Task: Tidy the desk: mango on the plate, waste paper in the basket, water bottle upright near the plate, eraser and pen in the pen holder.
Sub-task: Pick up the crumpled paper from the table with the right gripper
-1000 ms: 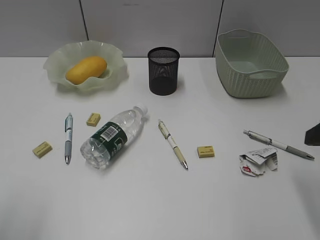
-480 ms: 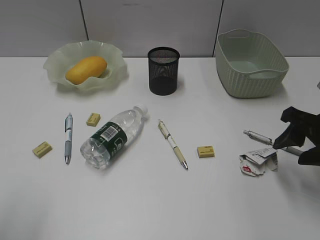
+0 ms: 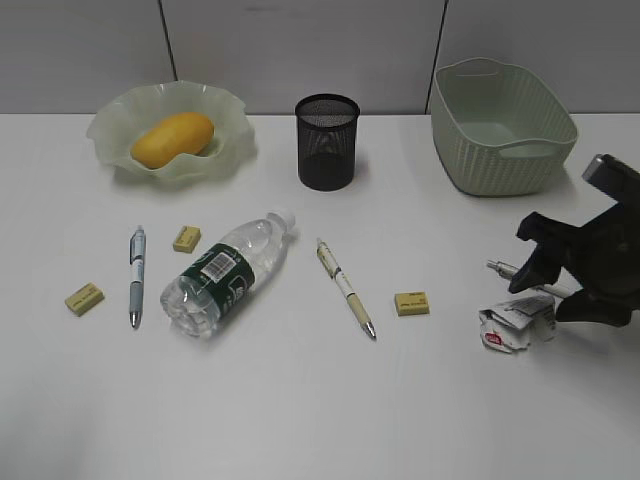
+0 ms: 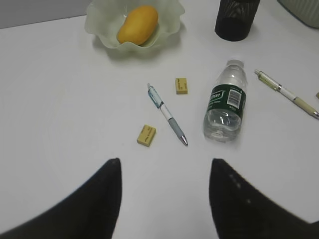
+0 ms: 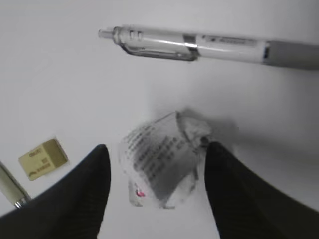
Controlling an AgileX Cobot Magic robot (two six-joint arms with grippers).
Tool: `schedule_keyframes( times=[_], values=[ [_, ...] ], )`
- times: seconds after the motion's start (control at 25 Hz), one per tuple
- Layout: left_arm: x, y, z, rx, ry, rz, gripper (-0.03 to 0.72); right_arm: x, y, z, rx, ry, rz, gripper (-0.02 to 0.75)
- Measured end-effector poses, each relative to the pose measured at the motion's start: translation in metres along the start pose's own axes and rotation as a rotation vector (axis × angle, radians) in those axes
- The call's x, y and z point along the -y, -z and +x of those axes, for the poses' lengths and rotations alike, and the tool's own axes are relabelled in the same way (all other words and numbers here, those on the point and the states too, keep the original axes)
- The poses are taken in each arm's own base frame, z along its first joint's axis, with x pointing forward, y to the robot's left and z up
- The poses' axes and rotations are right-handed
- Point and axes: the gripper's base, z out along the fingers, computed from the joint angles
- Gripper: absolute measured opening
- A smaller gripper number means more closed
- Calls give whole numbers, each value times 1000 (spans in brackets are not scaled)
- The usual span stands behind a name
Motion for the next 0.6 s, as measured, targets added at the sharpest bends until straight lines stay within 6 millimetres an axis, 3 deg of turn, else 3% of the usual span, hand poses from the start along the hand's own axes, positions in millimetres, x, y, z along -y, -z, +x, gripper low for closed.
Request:
schedule_keyframes(
  times=[0.16,0.24,0.48,0.6],
  values=[
    [0,0,0,0,0,0,428,-12,-21,4,-26,-2,11,451],
    [0,0,0,0,0,-1,427,-16,-28,3,-29,-11,13,377],
    [0,0,0,0,0,-1,428,-26,-31,-3,-11,-11,-3,36],
    [0,0,0,0,0,-1,427,-29,-30,-5,-16,-4,-9,14]
  ],
)
